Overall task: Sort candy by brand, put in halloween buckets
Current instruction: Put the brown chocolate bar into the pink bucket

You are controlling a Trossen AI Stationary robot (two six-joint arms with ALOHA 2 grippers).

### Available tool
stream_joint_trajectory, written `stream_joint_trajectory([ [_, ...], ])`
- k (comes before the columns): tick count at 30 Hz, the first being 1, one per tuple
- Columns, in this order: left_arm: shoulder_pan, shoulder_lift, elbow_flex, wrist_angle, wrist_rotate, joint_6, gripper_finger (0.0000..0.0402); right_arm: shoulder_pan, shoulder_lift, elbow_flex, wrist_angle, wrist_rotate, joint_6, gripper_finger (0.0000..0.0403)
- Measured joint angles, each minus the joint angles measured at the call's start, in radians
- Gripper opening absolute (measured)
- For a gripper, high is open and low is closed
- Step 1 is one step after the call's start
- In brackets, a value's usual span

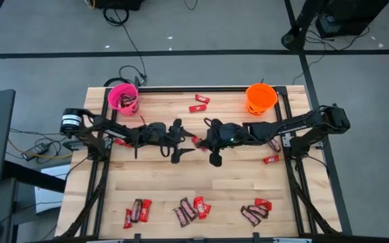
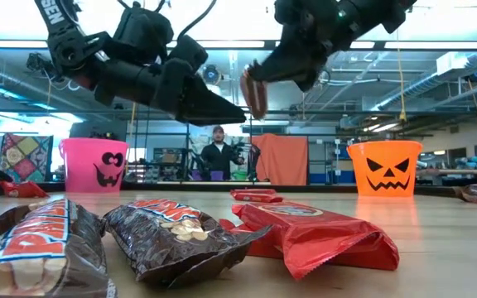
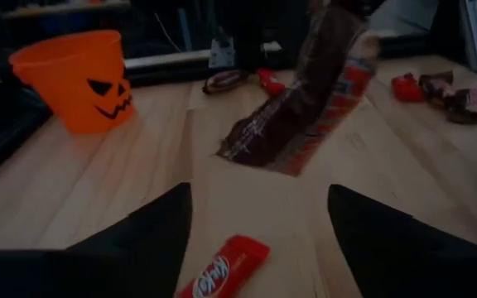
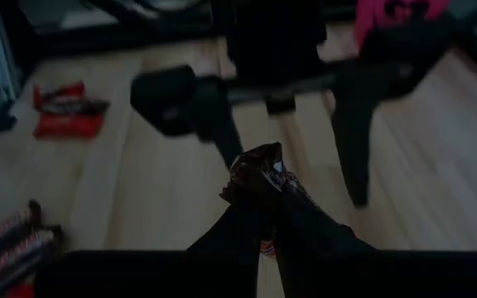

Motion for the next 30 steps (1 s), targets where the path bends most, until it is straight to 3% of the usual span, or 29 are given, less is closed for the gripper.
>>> stream_joint_trajectory([
  [4,0.000,0.001,0.000,0.070,0.000,-0.001,0.0313,0.000,0.000,0.000,0.057,0.003,-0.007,0.0033],
  [8,-0.004,0.001,0.015,0.084,0.000,-0.010,0.0309,0.000,0.000,0.000,0.098,0.004,-0.008,0.0033],
  [22,-0.021,0.001,0.038,0.086,0.007,-0.004,0.0174,0.000,0.000,0.000,0.117,0.033,0.003,0.0033],
  [30,-0.021,0.001,0.038,0.080,0.017,-0.008,0.0134,0.000,0.016,0.000,0.127,0.042,0.003,0.0036],
])
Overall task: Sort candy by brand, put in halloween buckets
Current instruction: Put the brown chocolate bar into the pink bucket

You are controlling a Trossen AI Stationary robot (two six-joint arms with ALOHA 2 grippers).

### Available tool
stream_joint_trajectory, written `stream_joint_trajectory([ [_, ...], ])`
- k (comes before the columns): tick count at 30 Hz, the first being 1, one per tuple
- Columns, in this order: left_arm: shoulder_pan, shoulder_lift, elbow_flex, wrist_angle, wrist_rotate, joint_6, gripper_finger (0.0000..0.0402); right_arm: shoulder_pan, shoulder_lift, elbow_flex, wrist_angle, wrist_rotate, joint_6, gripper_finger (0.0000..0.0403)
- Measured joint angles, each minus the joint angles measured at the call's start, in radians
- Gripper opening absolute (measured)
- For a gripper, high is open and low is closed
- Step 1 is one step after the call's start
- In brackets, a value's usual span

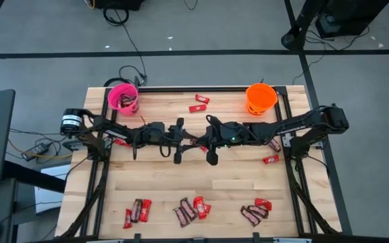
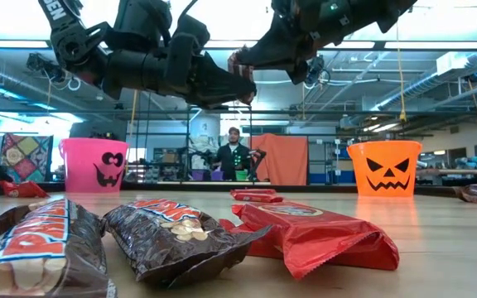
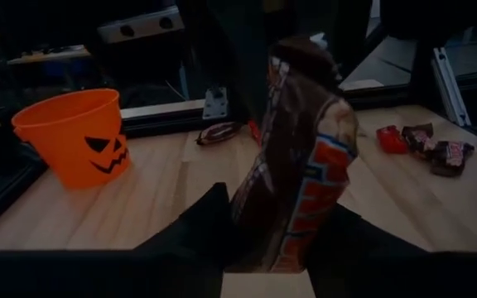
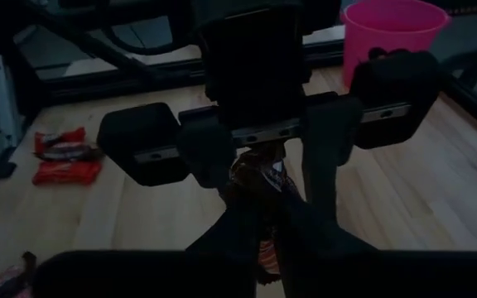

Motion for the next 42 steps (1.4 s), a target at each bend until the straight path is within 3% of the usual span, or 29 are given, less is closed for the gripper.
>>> stream_joint_trajectory([
  [13,0.001,0.000,0.000,-0.006,0.007,-0.001,0.0130,0.000,-0.012,0.001,-0.024,0.090,-0.007,0.0085],
  [21,0.023,-0.001,0.000,-0.009,-0.036,-0.044,0.0130,0.022,-0.124,0.000,-0.173,0.291,0.015,0.0120],
  [27,0.056,-0.009,0.000,-0.022,-0.039,-0.086,0.0130,0.022,-0.184,0.000,-0.354,0.365,0.073,0.0128],
  [30,0.073,-0.065,0.000,-0.118,-0.072,-0.104,0.0130,0.023,-0.191,0.000,-0.495,0.382,0.126,0.0129],
  [35,0.099,-0.248,0.000,-0.425,-0.294,-0.103,0.0130,0.044,-0.192,-0.001,-0.685,0.301,0.233,0.0129],
  [38,0.118,-0.367,0.000,-0.585,-0.371,-0.105,0.0130,0.068,-0.192,-0.001,-0.752,0.295,0.268,0.0129],
  [42,0.157,-0.502,0.000,-0.794,-0.467,-0.099,0.0130,0.102,-0.188,-0.001,-0.827,0.167,0.334,0.0129],
])
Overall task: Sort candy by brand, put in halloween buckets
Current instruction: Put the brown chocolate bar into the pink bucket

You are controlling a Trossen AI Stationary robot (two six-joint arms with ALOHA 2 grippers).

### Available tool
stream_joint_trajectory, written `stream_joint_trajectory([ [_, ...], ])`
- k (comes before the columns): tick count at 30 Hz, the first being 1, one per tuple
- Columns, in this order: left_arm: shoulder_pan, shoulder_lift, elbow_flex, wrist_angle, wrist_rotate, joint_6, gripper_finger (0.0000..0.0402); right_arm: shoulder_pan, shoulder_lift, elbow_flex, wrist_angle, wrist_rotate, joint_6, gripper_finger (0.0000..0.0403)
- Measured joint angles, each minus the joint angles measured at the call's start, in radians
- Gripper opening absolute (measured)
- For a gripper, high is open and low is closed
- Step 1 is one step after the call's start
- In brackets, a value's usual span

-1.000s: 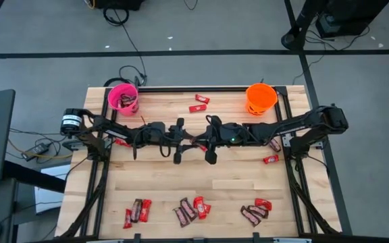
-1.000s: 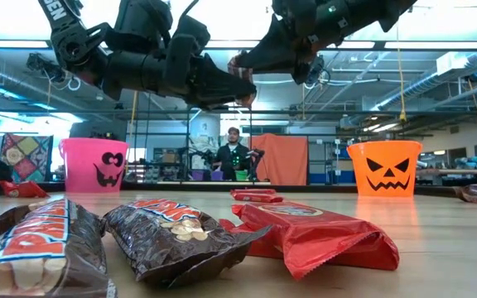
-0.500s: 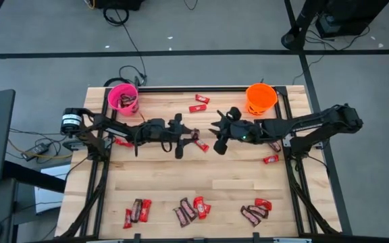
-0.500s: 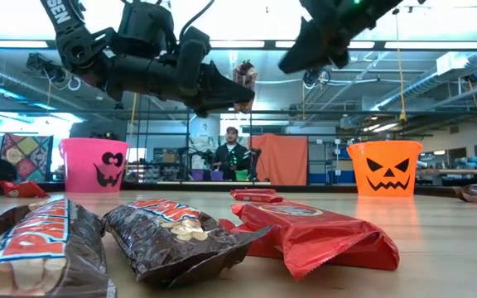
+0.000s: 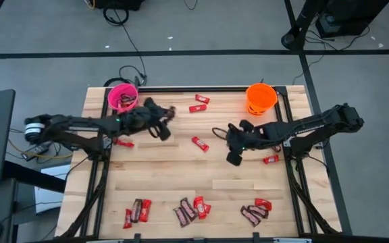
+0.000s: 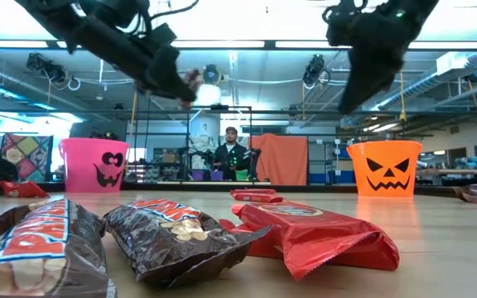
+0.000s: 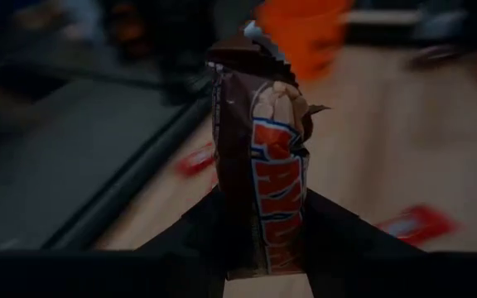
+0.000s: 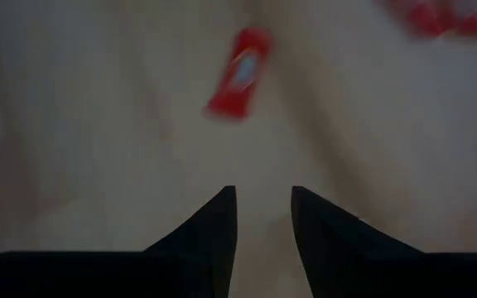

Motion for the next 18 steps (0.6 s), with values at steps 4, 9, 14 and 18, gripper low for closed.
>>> stream_joint_trajectory([
  [4,0.068,-0.085,0.000,-0.191,-0.117,-0.017,0.0130,0.061,0.023,0.000,-0.005,-0.123,0.058,0.0129],
  [9,0.205,-0.139,0.000,-0.321,-0.155,-0.081,0.0130,0.141,0.078,0.000,-0.005,-0.114,0.060,0.0129],
  [14,0.336,-0.148,0.000,-0.368,-0.157,-0.128,0.0130,0.186,0.140,0.000,-0.015,-0.112,0.069,0.0129],
  [18,0.401,-0.148,0.000,-0.402,-0.160,-0.185,0.0130,0.216,0.181,0.000,-0.068,-0.143,0.110,0.0129],
])
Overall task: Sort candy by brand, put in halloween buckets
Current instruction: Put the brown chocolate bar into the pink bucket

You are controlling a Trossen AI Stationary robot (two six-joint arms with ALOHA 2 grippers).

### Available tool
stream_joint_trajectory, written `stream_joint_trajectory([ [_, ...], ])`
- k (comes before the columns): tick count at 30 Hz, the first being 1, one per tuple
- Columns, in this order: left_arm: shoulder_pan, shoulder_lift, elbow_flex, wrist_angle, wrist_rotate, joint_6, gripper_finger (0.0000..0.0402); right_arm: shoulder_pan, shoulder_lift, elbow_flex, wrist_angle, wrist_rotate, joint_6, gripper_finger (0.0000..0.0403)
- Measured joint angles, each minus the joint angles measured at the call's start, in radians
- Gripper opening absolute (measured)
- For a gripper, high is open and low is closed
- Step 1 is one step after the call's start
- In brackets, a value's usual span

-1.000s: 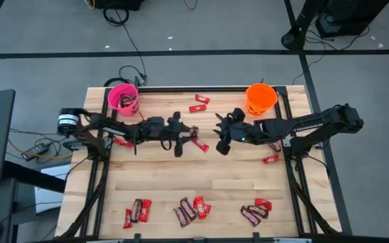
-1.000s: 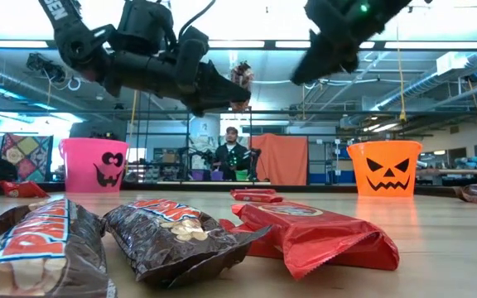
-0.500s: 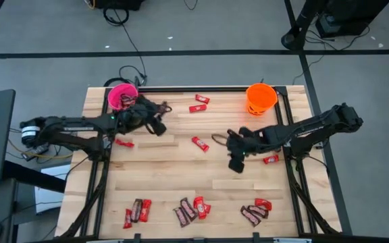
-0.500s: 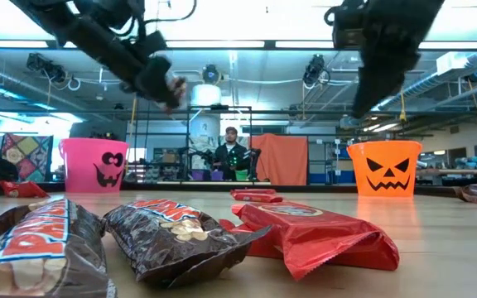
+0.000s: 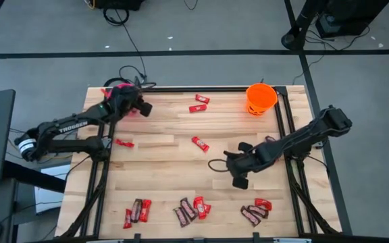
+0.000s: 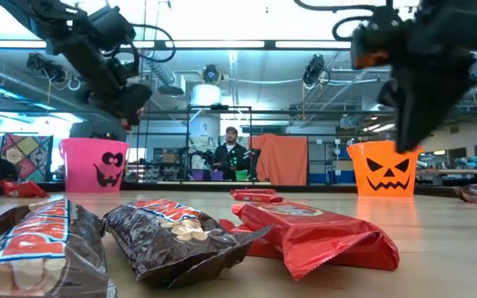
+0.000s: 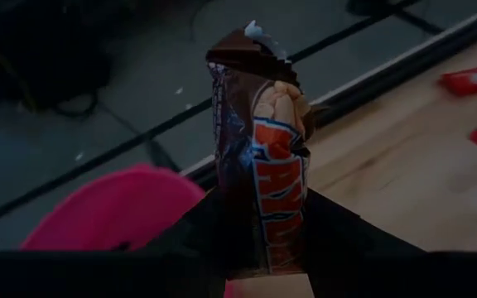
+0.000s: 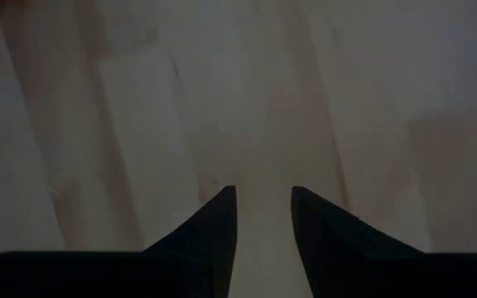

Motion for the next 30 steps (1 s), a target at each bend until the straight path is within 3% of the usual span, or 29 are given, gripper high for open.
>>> stream_joint_trajectory([
  [8,0.101,0.001,0.000,-0.055,0.009,-0.106,0.0146,0.036,-0.001,0.000,-0.121,0.014,0.078,0.0129],
  [14,0.166,0.002,0.000,-0.117,0.004,-0.158,0.0197,0.038,-0.006,0.000,-0.140,0.013,0.078,0.0129],
  [22,0.177,-0.003,-0.001,-0.086,0.007,-0.101,0.0258,0.038,-0.006,0.000,-0.213,0.024,0.080,0.0128],
  [30,0.052,-0.063,-0.001,0.103,0.172,-0.054,0.0261,0.027,-0.006,0.000,-0.432,0.250,0.266,0.0129],
])
